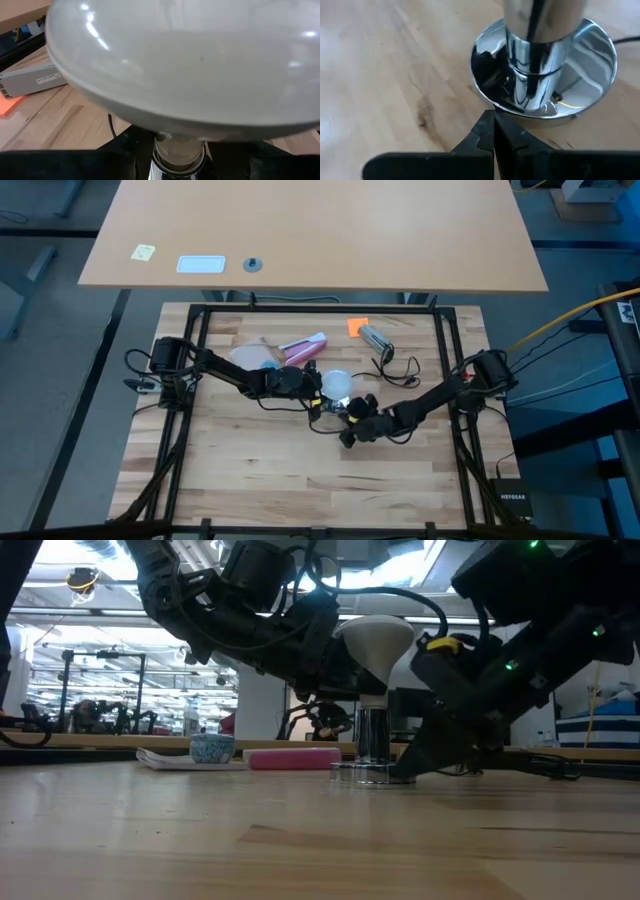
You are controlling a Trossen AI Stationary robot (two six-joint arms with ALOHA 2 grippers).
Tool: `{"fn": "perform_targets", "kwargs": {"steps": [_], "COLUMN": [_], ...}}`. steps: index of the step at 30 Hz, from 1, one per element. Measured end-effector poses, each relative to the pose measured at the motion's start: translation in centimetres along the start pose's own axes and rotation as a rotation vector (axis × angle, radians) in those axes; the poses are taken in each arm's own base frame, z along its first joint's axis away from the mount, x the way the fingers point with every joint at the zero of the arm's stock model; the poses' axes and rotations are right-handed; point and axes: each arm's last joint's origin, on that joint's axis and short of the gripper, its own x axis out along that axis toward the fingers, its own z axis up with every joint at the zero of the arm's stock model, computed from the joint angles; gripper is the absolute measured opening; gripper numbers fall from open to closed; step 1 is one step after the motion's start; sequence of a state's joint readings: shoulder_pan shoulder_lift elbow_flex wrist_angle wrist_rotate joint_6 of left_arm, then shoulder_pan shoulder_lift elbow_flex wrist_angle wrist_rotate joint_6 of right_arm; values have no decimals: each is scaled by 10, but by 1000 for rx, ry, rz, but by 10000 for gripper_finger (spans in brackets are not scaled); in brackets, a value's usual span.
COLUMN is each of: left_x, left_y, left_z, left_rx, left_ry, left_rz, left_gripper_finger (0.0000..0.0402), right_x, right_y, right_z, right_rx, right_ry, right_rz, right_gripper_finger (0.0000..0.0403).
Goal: Screw lightbulb
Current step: Insert the white lightbulb into the silver desk lamp
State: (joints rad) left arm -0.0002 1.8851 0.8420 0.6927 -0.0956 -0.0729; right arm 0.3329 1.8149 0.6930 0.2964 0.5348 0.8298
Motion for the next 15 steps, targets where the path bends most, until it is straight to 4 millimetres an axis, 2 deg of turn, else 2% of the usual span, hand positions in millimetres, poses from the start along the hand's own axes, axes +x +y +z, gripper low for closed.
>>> {"fn": "perform_targets", "kwargs": {"steps": [9,15], "left_x": [0,0], "left_y": [0,1], "left_z": [0,0], "left_rx": [2,2], "left_ry": [0,1], "left_rz": [11,14], "left_gripper_finger": [150,150], "right_x": [-1,4], "right_y": [-12,-23], "right_z": [-5,3], "right_rx": [59,66], "right_ry": [-65,-106], "right_rz": [-193,-265], "right_gripper_finger": [1,1]}}
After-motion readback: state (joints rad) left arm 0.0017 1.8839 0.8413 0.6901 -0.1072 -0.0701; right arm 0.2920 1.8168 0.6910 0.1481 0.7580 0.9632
